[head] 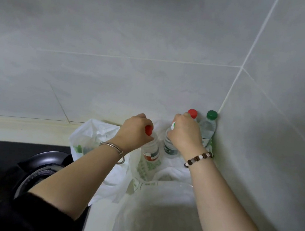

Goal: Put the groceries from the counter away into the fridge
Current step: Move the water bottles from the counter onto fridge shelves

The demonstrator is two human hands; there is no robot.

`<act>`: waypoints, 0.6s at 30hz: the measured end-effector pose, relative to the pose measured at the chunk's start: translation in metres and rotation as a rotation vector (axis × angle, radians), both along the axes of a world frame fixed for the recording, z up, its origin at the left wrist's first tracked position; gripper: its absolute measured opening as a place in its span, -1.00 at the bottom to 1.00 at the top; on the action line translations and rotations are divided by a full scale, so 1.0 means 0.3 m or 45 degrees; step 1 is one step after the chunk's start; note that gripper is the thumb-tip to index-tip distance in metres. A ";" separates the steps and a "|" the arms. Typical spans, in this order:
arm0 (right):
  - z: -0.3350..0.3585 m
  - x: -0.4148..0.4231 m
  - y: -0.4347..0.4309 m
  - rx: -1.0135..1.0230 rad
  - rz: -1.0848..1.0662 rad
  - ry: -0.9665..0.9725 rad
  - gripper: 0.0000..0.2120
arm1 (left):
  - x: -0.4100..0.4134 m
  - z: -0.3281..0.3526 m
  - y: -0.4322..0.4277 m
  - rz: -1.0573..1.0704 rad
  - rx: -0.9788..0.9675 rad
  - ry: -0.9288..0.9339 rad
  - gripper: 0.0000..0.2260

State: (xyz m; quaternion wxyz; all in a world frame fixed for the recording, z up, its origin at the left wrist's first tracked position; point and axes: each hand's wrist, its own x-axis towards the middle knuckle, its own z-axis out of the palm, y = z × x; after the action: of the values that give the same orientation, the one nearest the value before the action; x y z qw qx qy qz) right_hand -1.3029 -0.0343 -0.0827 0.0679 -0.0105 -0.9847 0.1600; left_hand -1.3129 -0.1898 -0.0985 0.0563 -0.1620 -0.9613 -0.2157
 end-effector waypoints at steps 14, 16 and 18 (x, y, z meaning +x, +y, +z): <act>0.344 0.512 -0.387 -0.031 0.202 0.343 -0.94 | 0.630 0.379 -0.373 0.318 0.206 0.379 -0.77; 0.362 0.617 -0.494 -0.029 0.316 0.344 -0.93 | 0.764 0.413 -0.470 0.406 0.163 0.410 -0.77; 0.371 0.723 -0.608 -0.025 0.447 0.347 -0.92 | 0.911 0.435 -0.573 0.490 0.121 0.423 -0.77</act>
State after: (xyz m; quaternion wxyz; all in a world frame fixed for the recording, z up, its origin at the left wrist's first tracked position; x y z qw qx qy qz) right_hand -1.0859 -0.2166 0.0285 0.1715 0.1821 -0.9515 0.1789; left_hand -1.0397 -0.3616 0.0321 0.2612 -0.0064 -0.9407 -0.2162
